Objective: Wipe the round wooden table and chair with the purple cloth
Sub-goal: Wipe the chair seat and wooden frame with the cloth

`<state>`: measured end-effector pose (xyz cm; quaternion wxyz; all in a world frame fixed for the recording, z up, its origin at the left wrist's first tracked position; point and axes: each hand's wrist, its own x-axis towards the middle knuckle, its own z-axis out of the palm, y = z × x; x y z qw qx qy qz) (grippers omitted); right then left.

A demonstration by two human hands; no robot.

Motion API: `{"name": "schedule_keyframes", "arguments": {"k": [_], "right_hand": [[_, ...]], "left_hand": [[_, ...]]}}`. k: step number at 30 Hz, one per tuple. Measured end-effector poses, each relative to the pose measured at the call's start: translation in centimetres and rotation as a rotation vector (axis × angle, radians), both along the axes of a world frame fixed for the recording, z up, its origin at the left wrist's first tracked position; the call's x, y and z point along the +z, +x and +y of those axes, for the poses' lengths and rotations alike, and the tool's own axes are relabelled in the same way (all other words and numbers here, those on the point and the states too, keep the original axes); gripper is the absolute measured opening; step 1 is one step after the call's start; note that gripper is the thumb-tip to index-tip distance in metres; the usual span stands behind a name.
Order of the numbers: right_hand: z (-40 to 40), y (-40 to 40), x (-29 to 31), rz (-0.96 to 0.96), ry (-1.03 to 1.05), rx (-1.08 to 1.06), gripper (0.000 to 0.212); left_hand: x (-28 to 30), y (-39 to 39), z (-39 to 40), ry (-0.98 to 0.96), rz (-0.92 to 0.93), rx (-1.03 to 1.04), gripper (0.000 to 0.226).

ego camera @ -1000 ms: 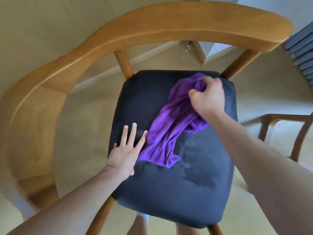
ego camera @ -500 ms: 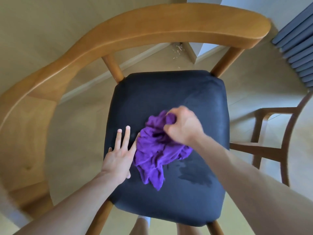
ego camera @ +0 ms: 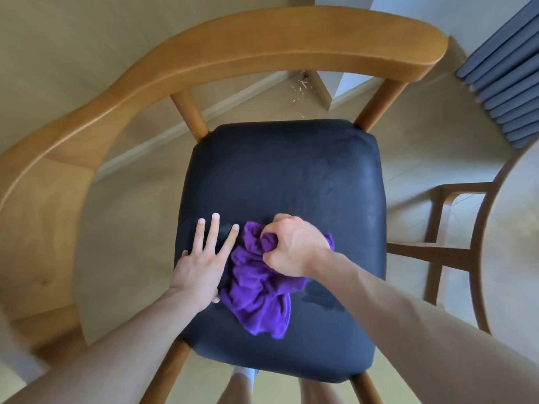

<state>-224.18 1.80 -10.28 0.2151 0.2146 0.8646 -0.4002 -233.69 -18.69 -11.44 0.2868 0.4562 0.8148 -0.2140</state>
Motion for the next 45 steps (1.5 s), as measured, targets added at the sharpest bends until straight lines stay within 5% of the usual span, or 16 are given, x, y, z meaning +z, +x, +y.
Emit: {"name": "schedule_keyframes", "arguments": {"k": [5,7,11,18,23,26,29,32,36,42,45], "right_hand": [[5.8,-0.3,-0.3,0.274,0.270,-0.436,0.043],[7.1,-0.3,-1.1,0.186,0.346,-0.548,0.056],[3.2,0.1,-1.5,0.037,0.407,-0.344,0.040],[-1.1,0.4,0.0,0.027,0.084,0.081,0.018],[5.7,0.1,0.1,0.269,0.363,-0.395,0.037],[7.2,0.7,-0.5,0.061,0.406,-0.537,0.049],[4.1,2.3,-0.5,-0.075,0.451,-0.236,0.050],[1.5,4.0,0.3,-0.110,0.271,0.092,0.054],[1.8,4.3,1.9,-0.207,0.093,0.251,0.030],[5.9,2.9,1.4,0.072,0.266,-0.598,0.046],[2.7,3.1,0.5,-0.095,0.356,-0.405,0.052]], "left_hand": [[-0.3,0.0,-0.3,0.015,0.007,0.002,0.167],[-0.3,0.1,-0.3,0.006,0.004,-0.002,0.169],[-0.5,0.0,-0.2,0.008,0.010,-0.018,0.170],[-0.4,0.1,-0.2,0.027,-0.010,0.009,0.169],[-1.0,0.1,-0.6,0.046,-0.002,0.020,0.173],[-1.2,0.1,-0.7,0.062,0.006,0.011,0.172],[-1.1,0.1,-0.5,0.047,0.031,-0.013,0.169],[-0.5,0.1,-0.2,0.009,0.046,-0.044,0.165],[0.1,-0.1,0.2,-0.024,0.057,-0.067,0.160],[1.1,-0.4,1.0,-0.100,0.052,-0.086,0.156],[2.4,-1.4,3.2,-0.118,0.030,-0.052,0.121]]}}
